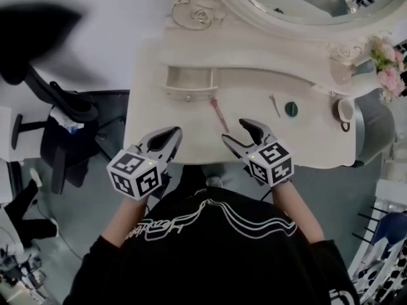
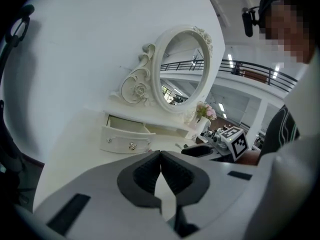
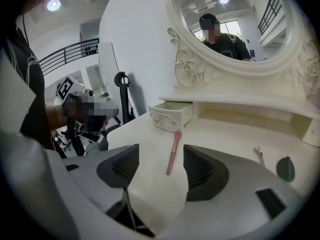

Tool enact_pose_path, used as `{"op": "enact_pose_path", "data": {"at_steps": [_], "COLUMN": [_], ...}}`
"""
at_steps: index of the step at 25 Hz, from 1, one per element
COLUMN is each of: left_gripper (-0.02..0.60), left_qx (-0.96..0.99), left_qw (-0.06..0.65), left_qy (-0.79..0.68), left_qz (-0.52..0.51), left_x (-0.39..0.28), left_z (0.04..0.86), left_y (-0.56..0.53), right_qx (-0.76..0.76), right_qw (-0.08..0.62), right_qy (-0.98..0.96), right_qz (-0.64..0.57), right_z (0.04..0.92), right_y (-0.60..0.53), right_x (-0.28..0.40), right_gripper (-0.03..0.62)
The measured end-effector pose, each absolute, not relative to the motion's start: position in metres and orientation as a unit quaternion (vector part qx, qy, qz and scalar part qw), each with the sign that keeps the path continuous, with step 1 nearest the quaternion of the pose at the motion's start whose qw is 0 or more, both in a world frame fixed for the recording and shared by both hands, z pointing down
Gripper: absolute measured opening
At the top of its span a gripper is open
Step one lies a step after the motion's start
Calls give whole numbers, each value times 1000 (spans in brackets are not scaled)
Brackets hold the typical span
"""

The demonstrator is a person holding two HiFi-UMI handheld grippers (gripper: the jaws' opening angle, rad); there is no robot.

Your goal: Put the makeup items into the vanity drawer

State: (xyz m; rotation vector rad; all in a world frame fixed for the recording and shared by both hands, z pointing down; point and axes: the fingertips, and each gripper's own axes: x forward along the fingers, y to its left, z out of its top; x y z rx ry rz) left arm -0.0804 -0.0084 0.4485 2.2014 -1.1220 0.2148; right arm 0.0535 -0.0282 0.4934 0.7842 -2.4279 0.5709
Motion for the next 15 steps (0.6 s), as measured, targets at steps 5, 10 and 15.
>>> {"op": "enact_pose_path", "data": {"at_steps": [5,10,15], "left_gripper": [23,23,23], "left_qx": [833,827,825], "left_qw": [340,352,358], "left_qy": [-425,-424,-422], "left_qz": [100,108,114], "left_x": [-91,-100,-106], "left_z": [475,489,497], "left_y": [-15,-21,-27], "right_qx": [291,293,301], "right_qw": [285,306,326], "right_qy": [-887,-878,-868], "right_qz": [218,222,223], "right_z": [517,535,548], "right_y": [-40,-48,-58], "right_x": [45,36,32], "right_gripper": [264,238,195]}}
